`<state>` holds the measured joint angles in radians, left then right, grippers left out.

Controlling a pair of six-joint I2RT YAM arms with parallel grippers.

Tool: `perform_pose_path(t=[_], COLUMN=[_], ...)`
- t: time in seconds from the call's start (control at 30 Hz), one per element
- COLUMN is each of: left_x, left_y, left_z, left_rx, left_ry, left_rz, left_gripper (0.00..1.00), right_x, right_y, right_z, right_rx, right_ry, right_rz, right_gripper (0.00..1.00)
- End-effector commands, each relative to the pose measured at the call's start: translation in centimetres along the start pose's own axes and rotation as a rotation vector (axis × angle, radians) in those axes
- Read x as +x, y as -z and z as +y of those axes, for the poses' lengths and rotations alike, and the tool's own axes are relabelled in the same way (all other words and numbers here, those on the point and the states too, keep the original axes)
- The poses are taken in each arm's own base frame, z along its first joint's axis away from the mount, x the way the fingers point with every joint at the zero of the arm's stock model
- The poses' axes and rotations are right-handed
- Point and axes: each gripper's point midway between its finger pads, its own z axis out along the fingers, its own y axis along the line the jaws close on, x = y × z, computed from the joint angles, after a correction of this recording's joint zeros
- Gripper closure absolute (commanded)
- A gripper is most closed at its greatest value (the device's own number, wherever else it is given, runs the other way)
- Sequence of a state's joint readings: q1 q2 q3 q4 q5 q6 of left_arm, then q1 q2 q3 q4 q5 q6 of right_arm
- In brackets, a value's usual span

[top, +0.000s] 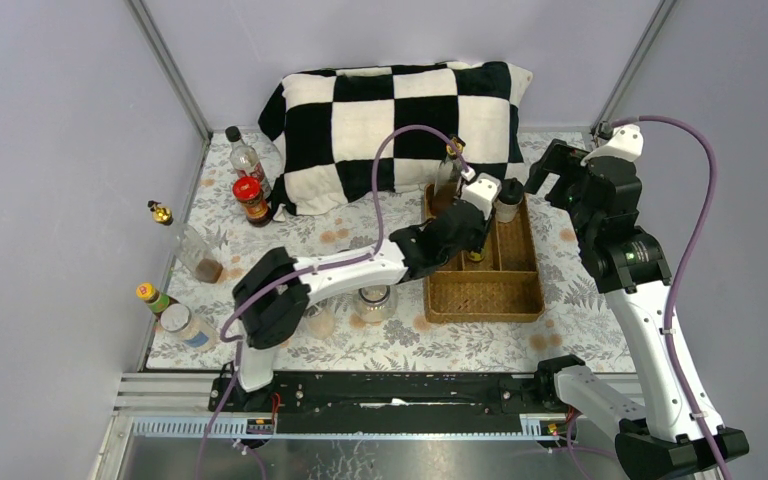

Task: Organize the condiment bottles
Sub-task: Place the bottle in the storage box.

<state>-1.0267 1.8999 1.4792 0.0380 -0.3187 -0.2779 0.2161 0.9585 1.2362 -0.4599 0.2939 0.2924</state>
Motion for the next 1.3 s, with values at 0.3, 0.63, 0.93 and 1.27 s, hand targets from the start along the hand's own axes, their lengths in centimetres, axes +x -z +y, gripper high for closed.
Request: perform_pose_path(t=[0.3, 0.63, 0.93, 1.27], left_x=[-6.2, -4.9, -4.1, -2.7], left_y=[-9.0, -13.6, -14.6, -13.1], left_z=[1.0, 5.1, 5.1, 5.2], left_rx=[-0.010, -0.039, -0.018, -0.016], left_ry=[0.039, 0.054, 0.040, 0.061], left_rz=[-0.247, -0.227, -0.249, -0.221], left_gripper=[0.72, 0.70, 0.67, 0.23], right_x=[1.2, 2.7, 3.3, 4.3], right_y=[-0.2, -0.6, -0.7, -1.0], right_z=[0.9, 1.5, 1.8, 2.4], right_rx=[-0.061, -0.102, -0.123, -0.151], right_ry=[0.004, -0.003, -0.007, -0.017], right_rz=[0.022, 0.054, 0.066, 0.099], right_gripper=[0.00, 0.00, 0.00, 0.00])
